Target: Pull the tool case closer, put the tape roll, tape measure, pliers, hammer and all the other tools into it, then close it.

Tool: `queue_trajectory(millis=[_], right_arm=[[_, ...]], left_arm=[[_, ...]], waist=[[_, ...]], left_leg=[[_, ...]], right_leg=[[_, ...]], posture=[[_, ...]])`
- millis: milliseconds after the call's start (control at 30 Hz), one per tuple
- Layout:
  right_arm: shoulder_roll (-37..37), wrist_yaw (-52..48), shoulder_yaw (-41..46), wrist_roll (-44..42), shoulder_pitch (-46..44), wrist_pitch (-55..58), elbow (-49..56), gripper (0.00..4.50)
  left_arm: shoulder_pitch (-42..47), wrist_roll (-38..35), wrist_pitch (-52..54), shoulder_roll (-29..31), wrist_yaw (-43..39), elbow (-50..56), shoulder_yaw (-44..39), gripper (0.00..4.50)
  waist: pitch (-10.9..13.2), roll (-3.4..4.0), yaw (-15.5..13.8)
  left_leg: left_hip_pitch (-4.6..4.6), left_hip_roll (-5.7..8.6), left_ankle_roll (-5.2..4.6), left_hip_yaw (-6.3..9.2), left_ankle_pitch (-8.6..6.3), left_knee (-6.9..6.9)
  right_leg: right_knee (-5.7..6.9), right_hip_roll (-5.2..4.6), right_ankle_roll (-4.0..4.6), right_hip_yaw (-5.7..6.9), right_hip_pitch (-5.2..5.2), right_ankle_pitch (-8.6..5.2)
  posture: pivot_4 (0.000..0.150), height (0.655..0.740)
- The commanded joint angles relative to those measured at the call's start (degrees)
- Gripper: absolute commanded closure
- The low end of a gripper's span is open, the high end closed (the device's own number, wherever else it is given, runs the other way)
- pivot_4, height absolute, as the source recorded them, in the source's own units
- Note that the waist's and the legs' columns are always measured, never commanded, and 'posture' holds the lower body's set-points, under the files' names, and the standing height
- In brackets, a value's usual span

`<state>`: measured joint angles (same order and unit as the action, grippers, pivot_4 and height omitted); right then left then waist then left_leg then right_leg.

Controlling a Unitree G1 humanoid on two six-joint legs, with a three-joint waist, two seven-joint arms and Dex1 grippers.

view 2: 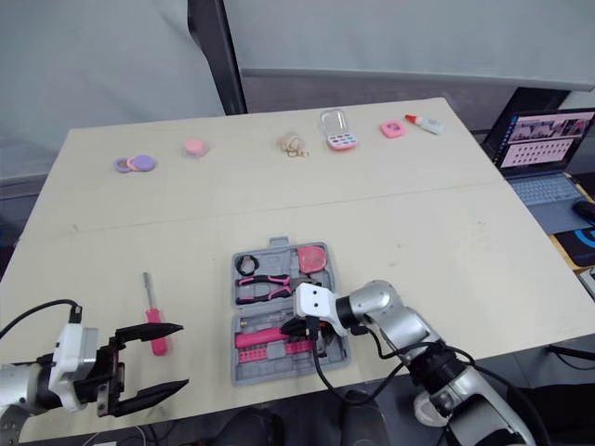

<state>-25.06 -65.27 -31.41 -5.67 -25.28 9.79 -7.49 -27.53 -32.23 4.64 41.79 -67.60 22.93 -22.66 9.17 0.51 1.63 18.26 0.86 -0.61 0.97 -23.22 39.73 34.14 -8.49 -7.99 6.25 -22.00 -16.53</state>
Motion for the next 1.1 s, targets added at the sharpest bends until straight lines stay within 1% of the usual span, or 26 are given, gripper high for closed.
queue_trajectory(millis=[33,133,467,633,733,833,933,967,1067,1100], right_arm=[[-0.85,1.86,-3.59,6.42,2.81,1.66,-7.58,4.46],[-0.76,1.96,-4.03,7.05,3.03,1.13,-8.82,4.46],[-1.18,2.54,-5.91,10.71,2.75,-1.19,-11.62,4.46],[-0.83,2.54,-4.16,8.75,2.9,-0.94,-9.42,4.46],[-1.32,2.58,-2.15,7.06,2.91,-0.2,-5.13,4.46],[-1.41,2.57,1.31,3.91,2.35,2.89,3.75,4.46],[-1.07,3.54,4.92,0.47,0.77,8.76,13.72,4.46],[-1.11,3.89,5.95,-0.61,0.27,11.33,16.75,4.46],[-2.61,4.38,9.44,-3.58,-0.48,17.74,25.6,4.46],[-3.24,4.49,10.42,-4.55,-0.46,19.74,27.93,4.46]], left_arm=[[-0.67,-0.9,0.13,0.67,0.14,2.3,-1.74,0.0],[-0.95,-0.9,0.38,0.57,0.18,2.63,-2.1,0.0],[-1.09,-0.89,0.93,0.28,0.78,3.54,-1.97,0.0],[-1.01,-0.94,1.09,0.21,0.76,3.67,-1.67,0.0],[-0.67,-1.34,1.63,-0.18,1.39,3.87,-1.39,0.0],[0.53,-2.19,2.9,-0.66,2.64,4.08,-0.99,0.0],[1.13,-2.77,3.59,-0.68,3.02,4.4,-0.86,0.0],[1.28,-3.03,3.82,-0.69,3.14,4.49,-0.9,0.0],[1.83,-3.73,4.75,-0.62,3.44,4.88,-1.09,0.0],[1.98,-3.88,4.96,-0.56,3.45,4.87,-1.18,0.0]], waist=[[-0.1,0.1,0.01],[-0.28,0.2,0.05],[-0.81,0.44,0.04],[-0.9,0.34,0.02],[-0.89,0.36,0.0],[-0.79,0.36,-0.15],[-0.21,0.77,-0.17],[-0.12,0.85,-0.15],[-0.08,0.89,-0.11],[-0.08,0.9,-0.05]], left_leg=[[-0.09,-0.05,0.01,0.0,-0.02,-0.04],[-0.3,-0.18,0.03,0.01,-0.08,-0.1],[-0.45,-0.33,0.12,0.0,-0.2,-0.15],[-0.87,-0.35,0.16,-0.02,-0.25,-0.33],[-0.91,-0.38,0.19,-0.02,-0.26,-0.4],[-0.82,-0.46,0.27,0.02,-0.31,-0.42],[-0.57,-0.44,0.26,0.02,-0.3,-0.39],[-0.45,-0.45,0.27,0.02,-0.3,-0.36],[0.36,-0.5,0.28,0.0,-0.29,-0.09],[0.52,-0.52,0.28,0.01,-0.29,0.01]], right_leg=[[-0.17,0.05,0.0,0.01,0.14,0.0],[-0.27,0.11,0.02,0.03,0.38,-0.01],[-0.29,0.23,0.15,0.04,0.46,-0.08],[-0.3,0.23,0.35,-0.01,0.75,-0.19],[-0.3,0.2,0.51,-0.09,0.73,-0.28],[-0.27,0.21,0.57,-0.1,0.64,-0.31],[-0.27,0.2,0.57,-0.1,0.45,-0.31],[-0.27,0.2,0.56,-0.09,0.36,-0.31],[0.01,0.27,0.53,-0.01,-0.5,-0.29],[0.04,0.31,0.53,0.1,-0.62,-0.29]], posture=[[0.15,0.74],[0.15,0.74],[0.15,0.74],[0.15,0.74],[0.15,0.74],[0.15,0.74],[0.15,0.74],[0.15,0.74],[0.15,0.74],[0.15,0.74]])
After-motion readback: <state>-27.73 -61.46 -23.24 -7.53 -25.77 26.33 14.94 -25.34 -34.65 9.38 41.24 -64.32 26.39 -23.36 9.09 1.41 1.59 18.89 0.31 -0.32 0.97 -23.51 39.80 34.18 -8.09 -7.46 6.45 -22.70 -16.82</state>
